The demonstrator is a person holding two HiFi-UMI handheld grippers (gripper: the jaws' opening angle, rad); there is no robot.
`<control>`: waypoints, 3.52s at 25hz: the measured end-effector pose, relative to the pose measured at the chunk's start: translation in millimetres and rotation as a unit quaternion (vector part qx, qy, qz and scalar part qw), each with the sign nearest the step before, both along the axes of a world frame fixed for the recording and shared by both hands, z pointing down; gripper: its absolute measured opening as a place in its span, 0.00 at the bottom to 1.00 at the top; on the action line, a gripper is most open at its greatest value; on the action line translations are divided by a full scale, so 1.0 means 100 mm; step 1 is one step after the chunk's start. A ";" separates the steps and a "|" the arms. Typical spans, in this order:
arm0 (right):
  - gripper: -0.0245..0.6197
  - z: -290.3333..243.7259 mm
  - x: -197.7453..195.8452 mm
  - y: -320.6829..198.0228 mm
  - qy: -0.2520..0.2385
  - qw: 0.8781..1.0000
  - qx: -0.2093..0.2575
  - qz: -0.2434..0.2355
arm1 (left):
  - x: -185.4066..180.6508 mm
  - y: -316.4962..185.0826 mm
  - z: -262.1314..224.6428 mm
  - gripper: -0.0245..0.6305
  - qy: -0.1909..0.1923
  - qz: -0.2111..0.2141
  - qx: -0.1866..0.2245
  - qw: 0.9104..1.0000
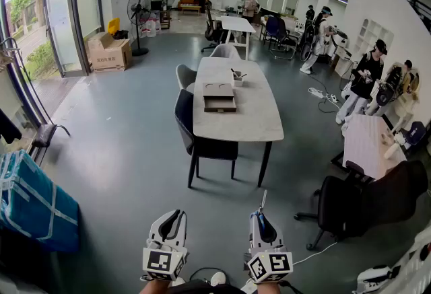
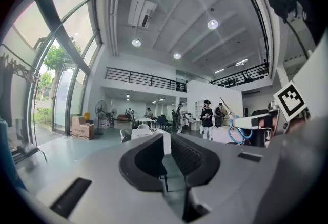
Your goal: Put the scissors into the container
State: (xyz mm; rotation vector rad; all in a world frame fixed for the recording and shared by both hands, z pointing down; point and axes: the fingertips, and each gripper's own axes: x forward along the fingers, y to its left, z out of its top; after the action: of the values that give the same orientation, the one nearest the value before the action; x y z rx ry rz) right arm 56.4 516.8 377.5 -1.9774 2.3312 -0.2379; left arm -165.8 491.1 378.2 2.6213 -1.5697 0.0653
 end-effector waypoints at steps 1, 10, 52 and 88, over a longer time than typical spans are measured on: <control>0.10 -0.01 -0.01 0.00 0.000 1.000 0.000 -0.001 | -0.01 0.00 -0.01 0.11 0.001 -0.001 0.001 1.000; 0.10 0.00 0.01 -0.01 -0.001 1.000 -0.001 -0.005 | 0.01 0.00 -0.01 0.11 -0.001 -0.004 -0.001 1.000; 0.10 0.20 0.90 -1.59 0.005 1.000 -0.011 -0.015 | 0.78 -1.64 0.13 0.11 0.011 -0.026 0.001 1.000; 0.10 0.29 0.81 -4.06 0.017 0.999 -0.020 0.043 | 0.44 -4.23 0.39 0.11 0.009 0.001 -0.021 1.000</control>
State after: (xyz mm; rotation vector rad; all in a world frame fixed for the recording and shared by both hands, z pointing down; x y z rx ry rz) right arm 137.8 111.0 406.2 -2.1107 2.2723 -0.2497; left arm -122.0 68.3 417.4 2.5849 -1.5435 0.0734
